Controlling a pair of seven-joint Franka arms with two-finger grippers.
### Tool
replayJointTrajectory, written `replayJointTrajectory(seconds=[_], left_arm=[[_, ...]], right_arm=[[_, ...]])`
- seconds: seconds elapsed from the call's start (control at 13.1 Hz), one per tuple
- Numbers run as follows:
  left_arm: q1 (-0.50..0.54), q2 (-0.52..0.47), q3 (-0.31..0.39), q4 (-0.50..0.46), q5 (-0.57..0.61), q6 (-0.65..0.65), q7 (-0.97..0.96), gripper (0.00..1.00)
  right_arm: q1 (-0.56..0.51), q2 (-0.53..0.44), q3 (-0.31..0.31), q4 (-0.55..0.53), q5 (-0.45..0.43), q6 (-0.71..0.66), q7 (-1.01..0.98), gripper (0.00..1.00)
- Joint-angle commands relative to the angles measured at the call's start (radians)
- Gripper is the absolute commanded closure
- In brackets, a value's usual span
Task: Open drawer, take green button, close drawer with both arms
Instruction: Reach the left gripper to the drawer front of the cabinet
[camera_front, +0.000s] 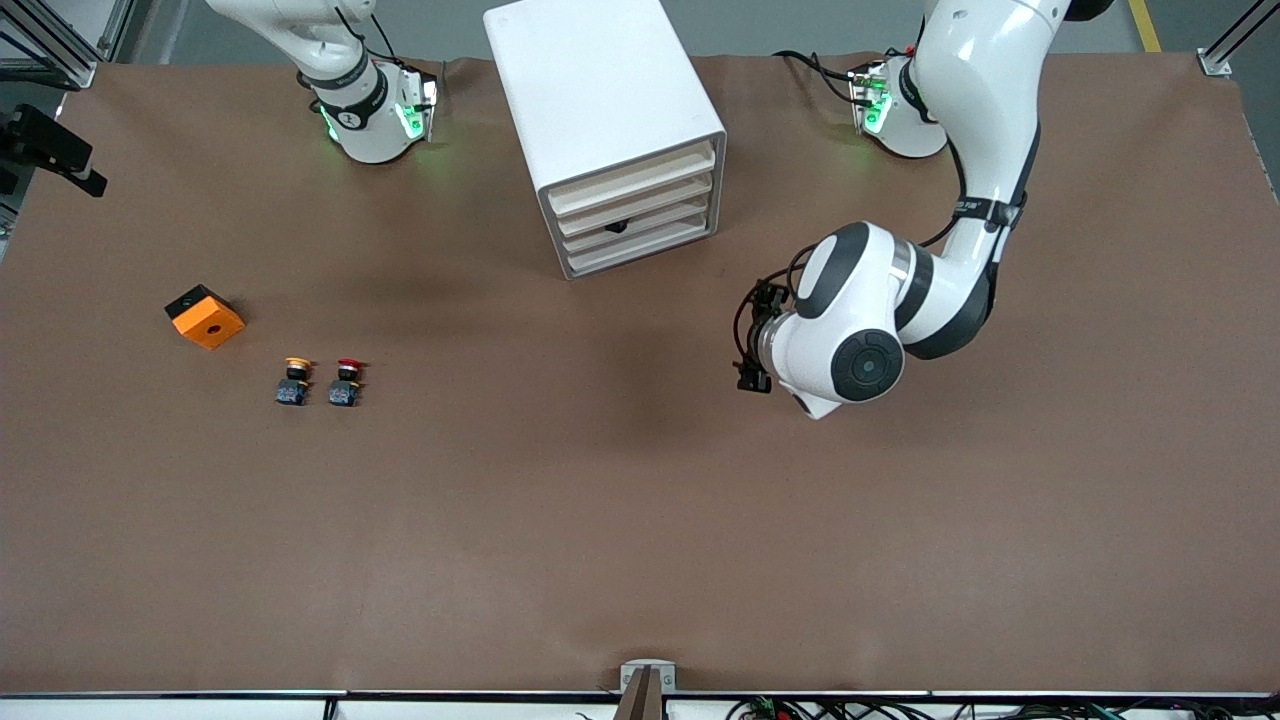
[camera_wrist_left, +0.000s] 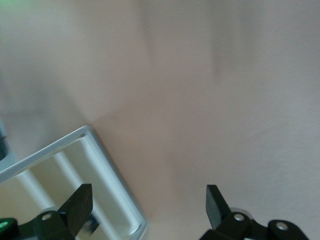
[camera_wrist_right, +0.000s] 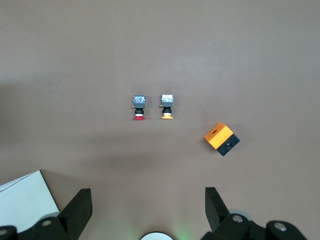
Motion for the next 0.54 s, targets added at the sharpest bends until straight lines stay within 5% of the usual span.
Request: replayJointTrajectory(seconds=[0.0,0.46], left_arm=[[0.011,-0.015,0.004,0.031,-0.075,-0.110,-0.078,0.00],[0.037,0.063,0.001,0.027,-0.229,-0.231,-0.167,0.00]], right_arm=[[-0.009,-0.020,0.008,-0.017,-0.010,-0.001,0.000,0.00],[-0.009,-0.020,0.008,-0.017,-0.010,-0.001,0.000,0.00]])
